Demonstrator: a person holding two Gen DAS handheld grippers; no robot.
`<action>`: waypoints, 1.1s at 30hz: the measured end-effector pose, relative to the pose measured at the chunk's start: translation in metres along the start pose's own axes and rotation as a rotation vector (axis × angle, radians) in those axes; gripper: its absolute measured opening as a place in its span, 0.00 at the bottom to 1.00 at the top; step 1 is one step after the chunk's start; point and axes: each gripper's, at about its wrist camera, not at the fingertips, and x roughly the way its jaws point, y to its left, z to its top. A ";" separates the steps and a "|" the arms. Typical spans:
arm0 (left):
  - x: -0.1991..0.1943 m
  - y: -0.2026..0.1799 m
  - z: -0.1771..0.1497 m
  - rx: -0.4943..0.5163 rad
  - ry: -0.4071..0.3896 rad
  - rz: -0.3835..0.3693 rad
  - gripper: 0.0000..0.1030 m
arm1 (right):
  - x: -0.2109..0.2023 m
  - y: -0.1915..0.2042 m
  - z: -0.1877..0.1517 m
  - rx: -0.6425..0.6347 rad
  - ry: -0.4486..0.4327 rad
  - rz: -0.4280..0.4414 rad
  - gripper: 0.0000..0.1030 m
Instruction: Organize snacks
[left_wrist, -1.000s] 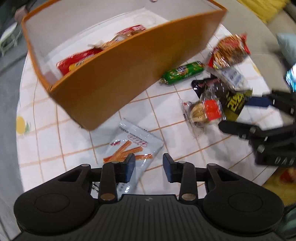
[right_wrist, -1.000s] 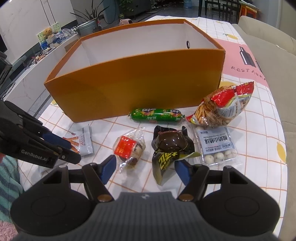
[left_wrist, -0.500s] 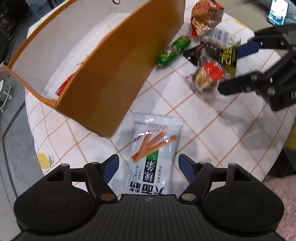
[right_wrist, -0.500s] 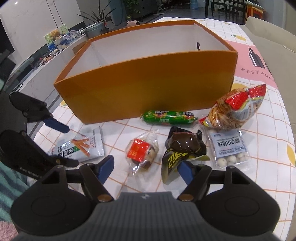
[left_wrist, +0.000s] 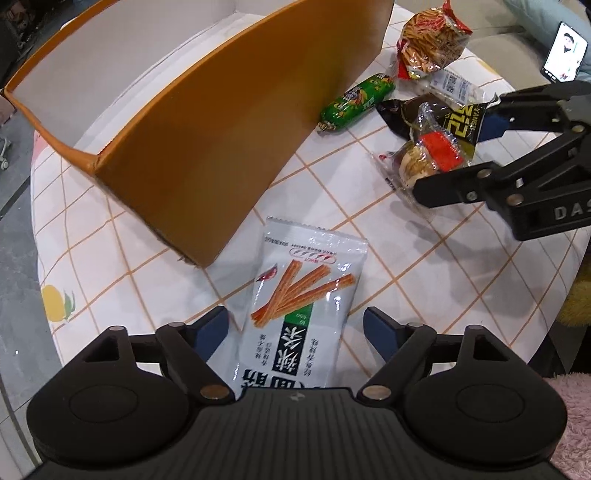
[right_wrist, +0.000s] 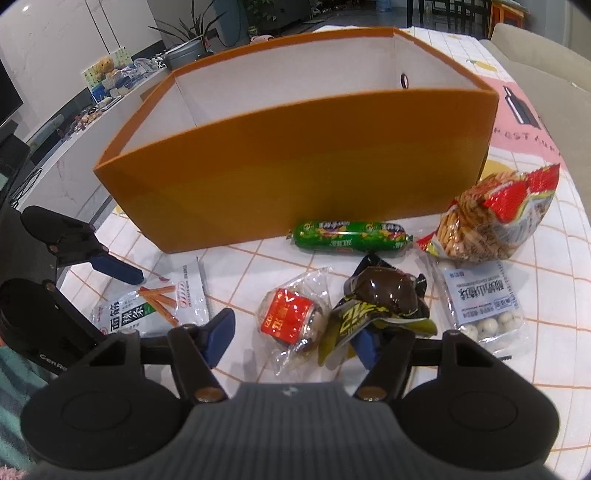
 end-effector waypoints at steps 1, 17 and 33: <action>0.001 0.001 0.001 -0.007 -0.003 -0.003 0.93 | 0.001 0.000 -0.001 0.001 0.003 0.001 0.58; -0.002 -0.011 0.005 -0.191 -0.044 0.055 0.57 | 0.002 -0.006 -0.007 0.026 0.026 0.023 0.37; -0.054 -0.027 0.006 -0.443 -0.196 0.025 0.56 | -0.018 -0.014 -0.006 0.021 0.027 0.020 0.34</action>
